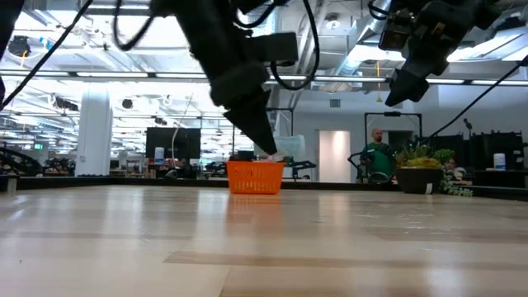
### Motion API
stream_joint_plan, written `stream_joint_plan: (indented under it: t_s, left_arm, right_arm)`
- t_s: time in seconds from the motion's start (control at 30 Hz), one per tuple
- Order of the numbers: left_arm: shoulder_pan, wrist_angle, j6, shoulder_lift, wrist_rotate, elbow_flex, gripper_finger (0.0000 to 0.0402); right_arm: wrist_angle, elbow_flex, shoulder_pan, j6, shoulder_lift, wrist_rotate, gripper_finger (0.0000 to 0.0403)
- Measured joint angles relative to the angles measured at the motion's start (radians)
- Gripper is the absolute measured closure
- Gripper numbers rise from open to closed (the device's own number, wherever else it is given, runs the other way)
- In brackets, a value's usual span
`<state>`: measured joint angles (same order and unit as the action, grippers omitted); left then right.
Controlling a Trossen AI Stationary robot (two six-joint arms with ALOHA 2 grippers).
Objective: Pick and place pill bottles into a basket
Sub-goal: Put the blue pill bottle into the orange bin
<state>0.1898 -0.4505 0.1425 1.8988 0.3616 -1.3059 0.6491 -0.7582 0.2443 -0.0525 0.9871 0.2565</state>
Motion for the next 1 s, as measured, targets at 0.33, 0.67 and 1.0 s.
stream_joint_plan:
  t_s: [0.33, 0.67, 1.0]
  left_arm:
    - [-0.179, -0.235, -0.055, -0.016, 0.154, -0.068, 0.0317]
    - [-0.343, -0.246, -0.181, -0.016, 0.141, -0.066, 0.0317]
    - [-0.472, -0.153, -0.315, -0.016, 0.043, -0.065, 0.0317]
  right_arm:
    - [0.002, 0.000, 0.000, 0.026, 0.000, -0.009, 0.0232]
    - [0.002, 0.000, 0.000, 0.034, 0.000, -0.023, 0.0232]
    - [0.002, -0.001, 0.000, 0.046, 0.000, -0.023, 0.0232]
